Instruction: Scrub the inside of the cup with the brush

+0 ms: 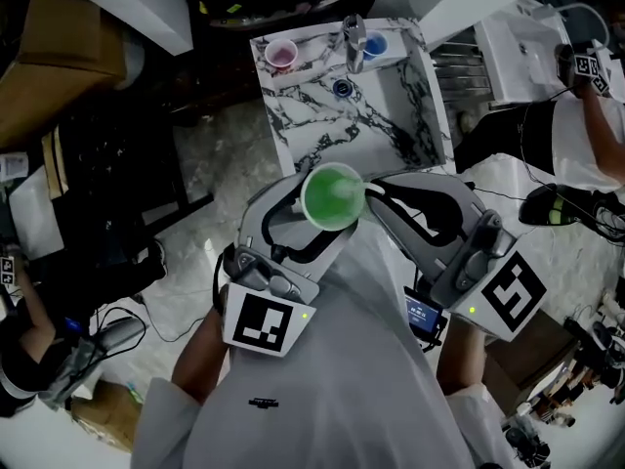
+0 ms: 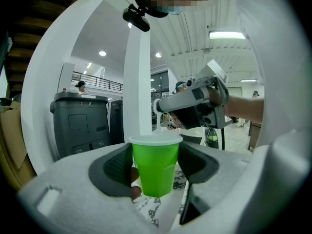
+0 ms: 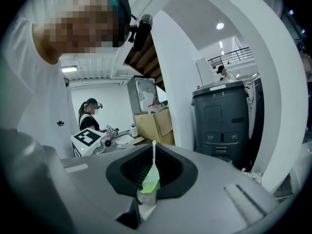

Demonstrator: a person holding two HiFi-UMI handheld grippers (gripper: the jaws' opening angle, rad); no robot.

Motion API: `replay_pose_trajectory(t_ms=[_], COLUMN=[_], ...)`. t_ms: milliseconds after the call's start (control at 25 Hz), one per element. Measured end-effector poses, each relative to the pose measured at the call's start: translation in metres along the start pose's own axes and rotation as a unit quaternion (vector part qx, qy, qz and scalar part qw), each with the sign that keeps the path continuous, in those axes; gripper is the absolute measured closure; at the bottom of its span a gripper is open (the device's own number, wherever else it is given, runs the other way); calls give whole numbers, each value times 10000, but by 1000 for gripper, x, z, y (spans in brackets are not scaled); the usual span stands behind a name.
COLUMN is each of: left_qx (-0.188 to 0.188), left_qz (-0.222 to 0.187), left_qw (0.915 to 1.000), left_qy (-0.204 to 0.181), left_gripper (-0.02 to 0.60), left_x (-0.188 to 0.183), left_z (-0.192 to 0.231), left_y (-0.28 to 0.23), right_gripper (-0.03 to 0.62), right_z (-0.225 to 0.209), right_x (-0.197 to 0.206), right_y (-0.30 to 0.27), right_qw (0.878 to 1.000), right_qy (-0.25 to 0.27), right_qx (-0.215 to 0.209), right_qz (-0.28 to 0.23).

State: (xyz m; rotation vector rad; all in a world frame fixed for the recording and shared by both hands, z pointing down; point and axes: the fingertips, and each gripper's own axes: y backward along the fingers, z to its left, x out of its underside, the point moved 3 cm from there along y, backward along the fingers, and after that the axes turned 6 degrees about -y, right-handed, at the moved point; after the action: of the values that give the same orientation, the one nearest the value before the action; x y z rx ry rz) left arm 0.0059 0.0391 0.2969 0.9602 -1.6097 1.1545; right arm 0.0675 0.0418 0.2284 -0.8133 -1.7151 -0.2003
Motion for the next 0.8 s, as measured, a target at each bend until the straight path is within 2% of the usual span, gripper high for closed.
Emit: replay_pose_trajectory(t_ms=[440,560,800], left_qx=[-91,-4,217], left_qz=[190,107,-66], left_qw=[9998,9999,9997], left_qy=[13,45,-128], left_gripper=[287,287,287], left_x=[7,3,-10], left_z=[11,6,-4], left_y=[3,0,-10], right_gripper=[568,568,569], right_z=[-8,-9,-5], right_x=[-27,-23,-11], right_y=[28,28,15], right_qw=[9984,9983,9990], right_qy=[246,197,175], right_qx=[249,279,235], right_qz=[-440,-472,-324])
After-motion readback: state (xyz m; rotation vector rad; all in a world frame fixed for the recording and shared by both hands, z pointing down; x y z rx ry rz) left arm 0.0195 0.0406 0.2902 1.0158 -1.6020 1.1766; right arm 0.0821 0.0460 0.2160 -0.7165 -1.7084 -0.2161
